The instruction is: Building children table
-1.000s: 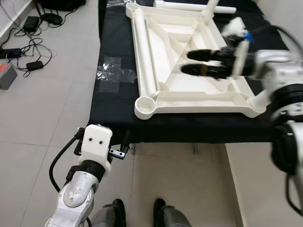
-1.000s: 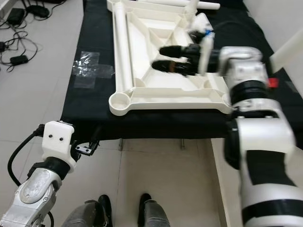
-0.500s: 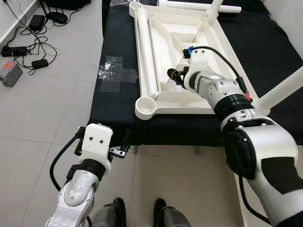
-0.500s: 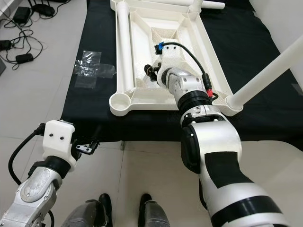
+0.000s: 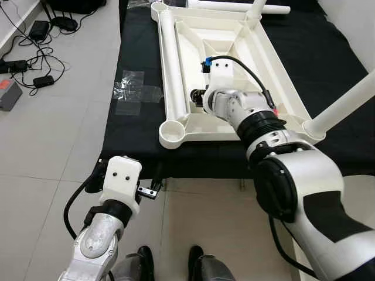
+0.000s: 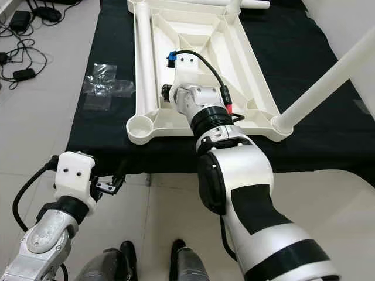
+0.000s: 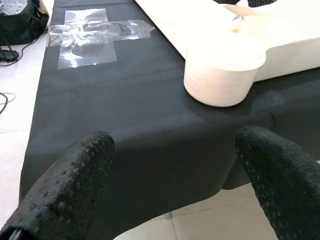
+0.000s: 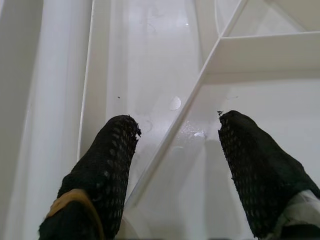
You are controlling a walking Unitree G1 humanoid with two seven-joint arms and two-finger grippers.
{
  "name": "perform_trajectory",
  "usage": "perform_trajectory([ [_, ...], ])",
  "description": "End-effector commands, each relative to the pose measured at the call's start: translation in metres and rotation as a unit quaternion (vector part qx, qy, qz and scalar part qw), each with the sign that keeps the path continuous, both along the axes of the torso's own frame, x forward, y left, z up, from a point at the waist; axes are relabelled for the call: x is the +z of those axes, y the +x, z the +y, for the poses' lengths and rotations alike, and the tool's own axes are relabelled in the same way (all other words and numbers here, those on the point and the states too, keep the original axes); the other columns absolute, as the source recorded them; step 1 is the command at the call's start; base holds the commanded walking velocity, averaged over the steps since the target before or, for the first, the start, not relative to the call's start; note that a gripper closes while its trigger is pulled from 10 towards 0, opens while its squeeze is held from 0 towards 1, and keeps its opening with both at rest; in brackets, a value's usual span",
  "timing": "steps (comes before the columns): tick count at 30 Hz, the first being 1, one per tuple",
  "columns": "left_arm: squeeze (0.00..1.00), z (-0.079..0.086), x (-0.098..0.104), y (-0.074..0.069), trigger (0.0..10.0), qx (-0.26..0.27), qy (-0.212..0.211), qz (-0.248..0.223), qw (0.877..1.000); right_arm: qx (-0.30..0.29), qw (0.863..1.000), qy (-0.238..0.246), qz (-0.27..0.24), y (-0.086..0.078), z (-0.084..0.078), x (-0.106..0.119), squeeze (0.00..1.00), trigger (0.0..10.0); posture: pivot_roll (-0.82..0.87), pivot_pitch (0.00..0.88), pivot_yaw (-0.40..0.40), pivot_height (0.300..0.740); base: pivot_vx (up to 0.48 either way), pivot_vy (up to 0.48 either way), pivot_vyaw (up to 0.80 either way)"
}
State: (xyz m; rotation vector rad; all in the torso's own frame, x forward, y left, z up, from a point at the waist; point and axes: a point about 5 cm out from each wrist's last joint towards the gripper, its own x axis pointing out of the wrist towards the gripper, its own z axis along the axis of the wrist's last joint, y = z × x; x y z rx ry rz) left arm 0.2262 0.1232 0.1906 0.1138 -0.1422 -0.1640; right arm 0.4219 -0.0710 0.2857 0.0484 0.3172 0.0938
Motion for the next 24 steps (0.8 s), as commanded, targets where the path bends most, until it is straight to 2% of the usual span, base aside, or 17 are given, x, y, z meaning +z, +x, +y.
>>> perform_trajectory([
  [1,0.00,-0.003,-0.003,-0.002,10.0,-0.001,-0.004,0.007,1.000,0.000,0.999,0.000,0.034,-0.003,0.009,-0.019,0.00,10.0,0.04,0.267,-0.151,0.740,0.000,0.000,0.00],
  [12,0.00,-0.005,0.001,-0.008,10.0,0.004,-0.010,0.003,1.000,-0.037,0.998,0.028,0.046,-0.006,0.020,-0.027,0.00,10.0,0.03,0.288,-0.184,0.740,0.000,0.000,0.00],
  [15,0.00,-0.007,0.009,-0.009,10.0,0.007,-0.017,-0.008,1.000,-0.037,0.997,0.048,0.037,-0.006,0.023,-0.020,0.00,10.0,0.03,0.296,-0.199,0.740,0.000,0.000,0.00],
  [17,0.00,-0.007,0.019,-0.008,10.0,0.009,-0.022,-0.025,0.999,-0.035,0.997,0.063,0.016,-0.005,0.026,-0.004,0.00,10.0,0.03,0.310,-0.214,0.740,0.000,0.000,0.00],
  [24,0.00,-0.008,0.025,-0.010,10.0,0.013,-0.027,-0.034,0.999,-0.029,0.996,0.083,-0.013,-0.005,0.031,0.018,0.00,10.0,0.02,0.332,-0.234,0.740,0.000,0.000,0.00],
])
